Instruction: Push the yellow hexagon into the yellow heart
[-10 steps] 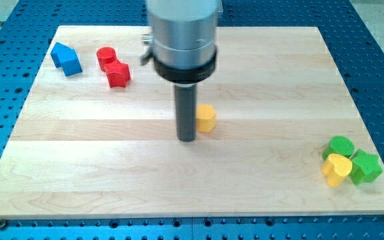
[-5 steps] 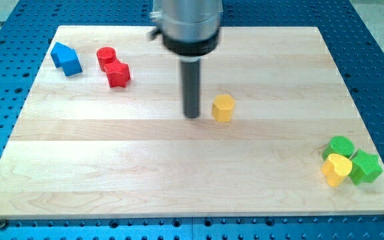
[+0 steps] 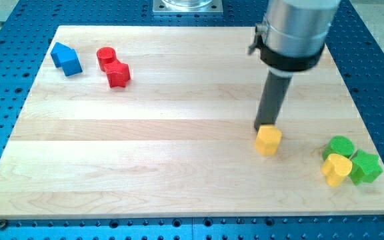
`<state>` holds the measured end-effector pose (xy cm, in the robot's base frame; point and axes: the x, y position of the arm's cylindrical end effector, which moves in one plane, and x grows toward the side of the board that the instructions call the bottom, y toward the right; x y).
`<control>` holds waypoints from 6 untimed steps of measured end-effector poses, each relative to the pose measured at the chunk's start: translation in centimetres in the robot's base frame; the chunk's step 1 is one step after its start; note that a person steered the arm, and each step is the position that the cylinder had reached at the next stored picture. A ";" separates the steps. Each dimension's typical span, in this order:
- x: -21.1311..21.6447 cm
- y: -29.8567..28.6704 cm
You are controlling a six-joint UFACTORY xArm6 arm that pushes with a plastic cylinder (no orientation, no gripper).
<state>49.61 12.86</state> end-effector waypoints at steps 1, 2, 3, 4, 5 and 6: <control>0.9 0.2; 2.2 -2.5; 3.7 -5.3; 5.2 -6.5; 5.0 0.1; 5.0 3.9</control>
